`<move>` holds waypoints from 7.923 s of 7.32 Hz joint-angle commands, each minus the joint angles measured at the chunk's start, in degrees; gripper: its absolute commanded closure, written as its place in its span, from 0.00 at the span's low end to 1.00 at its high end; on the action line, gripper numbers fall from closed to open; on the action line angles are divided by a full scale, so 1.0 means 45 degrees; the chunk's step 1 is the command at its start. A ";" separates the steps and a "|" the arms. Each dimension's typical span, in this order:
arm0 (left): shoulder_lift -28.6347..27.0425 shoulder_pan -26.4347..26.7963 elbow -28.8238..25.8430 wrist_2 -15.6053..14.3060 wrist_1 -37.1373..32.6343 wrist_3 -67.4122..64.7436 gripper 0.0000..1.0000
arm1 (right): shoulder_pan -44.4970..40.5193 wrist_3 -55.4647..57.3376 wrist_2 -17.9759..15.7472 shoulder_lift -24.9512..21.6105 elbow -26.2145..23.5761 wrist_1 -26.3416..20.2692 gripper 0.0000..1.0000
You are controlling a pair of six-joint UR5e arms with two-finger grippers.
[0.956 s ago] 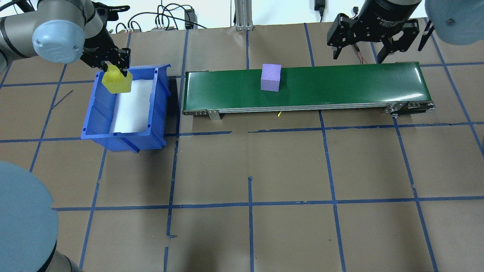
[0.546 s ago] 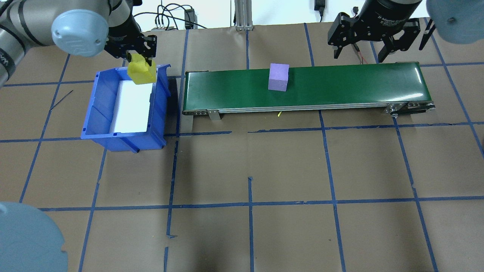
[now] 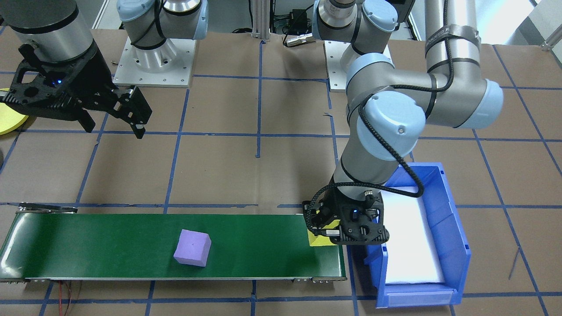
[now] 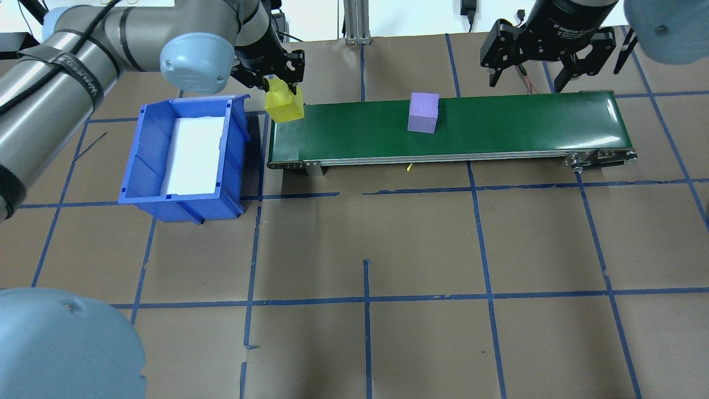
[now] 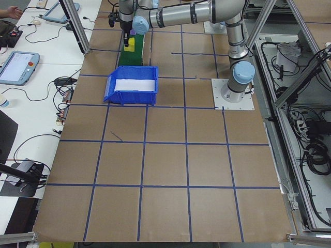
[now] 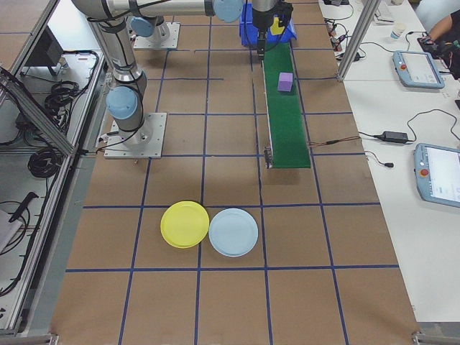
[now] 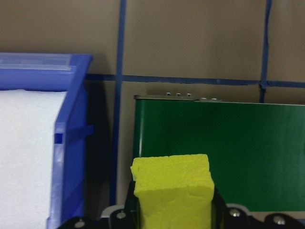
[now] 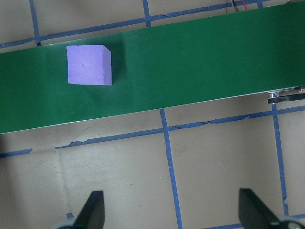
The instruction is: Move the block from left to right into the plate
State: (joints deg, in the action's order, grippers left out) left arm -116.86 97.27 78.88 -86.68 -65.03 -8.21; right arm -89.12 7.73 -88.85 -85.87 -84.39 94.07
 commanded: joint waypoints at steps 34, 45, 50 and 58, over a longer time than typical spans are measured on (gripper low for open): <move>0.6477 -0.1851 0.1494 -0.1421 -0.6545 0.2098 0.00 | 1.1863 -1.3655 0.0819 0.4980 -0.0424 0.4250 0.69; 0.6477 -0.1851 0.1494 -0.1382 -0.6525 0.1981 0.00 | 1.1182 -1.3388 0.1346 0.3835 -0.1093 0.4572 0.00; 0.6477 -0.1851 0.1475 -0.1401 -0.6525 0.1981 0.00 | 0.5713 -0.4999 0.1888 0.3300 -0.0680 0.3899 0.00; 0.6477 -0.1851 0.1475 -0.1401 -0.6525 0.1981 0.00 | 0.4532 -0.3633 0.6345 0.5136 -0.0836 0.4388 0.00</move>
State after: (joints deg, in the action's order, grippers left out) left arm -87.72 88.95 85.55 -92.99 -94.39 0.70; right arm -68.68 -8.64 -61.58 -63.55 -87.83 113.82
